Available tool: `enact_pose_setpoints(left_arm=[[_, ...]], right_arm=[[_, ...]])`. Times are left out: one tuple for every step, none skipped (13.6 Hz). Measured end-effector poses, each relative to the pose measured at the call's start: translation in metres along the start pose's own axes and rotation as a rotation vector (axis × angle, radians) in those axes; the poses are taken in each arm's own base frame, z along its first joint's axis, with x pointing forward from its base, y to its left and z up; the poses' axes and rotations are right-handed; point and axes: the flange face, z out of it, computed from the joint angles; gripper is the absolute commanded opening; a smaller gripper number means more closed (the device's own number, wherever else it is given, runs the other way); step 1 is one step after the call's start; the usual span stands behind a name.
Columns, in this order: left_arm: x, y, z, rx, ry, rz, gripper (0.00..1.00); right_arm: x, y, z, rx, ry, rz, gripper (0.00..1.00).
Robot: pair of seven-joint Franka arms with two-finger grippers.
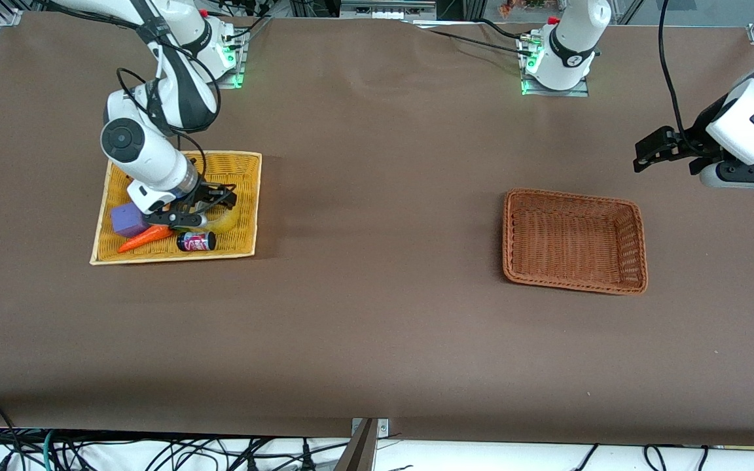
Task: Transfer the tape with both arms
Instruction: 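Reach the right gripper into the yellow tray and grasp the tape roll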
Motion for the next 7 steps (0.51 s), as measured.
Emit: enact_pose_setpoints(left_arm=[[0.0, 0.0, 0.0, 0.0, 0.0, 0.0, 1.0], [0.0, 0.0, 0.0, 0.0, 0.0, 0.0, 1.0], [0.0, 0.0, 0.0, 0.0, 0.0, 0.0, 1.0], [0.0, 0.0, 0.0, 0.0, 0.0, 0.0, 1.0], [0.0, 0.0, 0.0, 0.0, 0.0, 0.0, 1.0], [0.0, 0.0, 0.0, 0.0, 0.0, 0.0, 1.0], [0.0, 0.0, 0.0, 0.0, 0.0, 0.0, 1.0]], right_arm=[[-0.001, -0.003, 0.006, 0.005, 0.003, -0.001, 1.0], [-0.001, -0.004, 0.013, 0.01, 0.003, -0.001, 1.0], [0.0, -0.004, 0.019, 0.015, 0.001, -0.001, 1.0], [0.001, -0.005, 0.024, 0.019, 0.0, 0.0, 1.0], [0.001, -0.005, 0.029, 0.023, 0.0, 0.0, 1.0], [0.001, -0.005, 0.034, 0.027, -0.001, 0.001, 1.0], [0.001, -0.005, 0.037, 0.029, -0.003, 0.001, 1.0]])
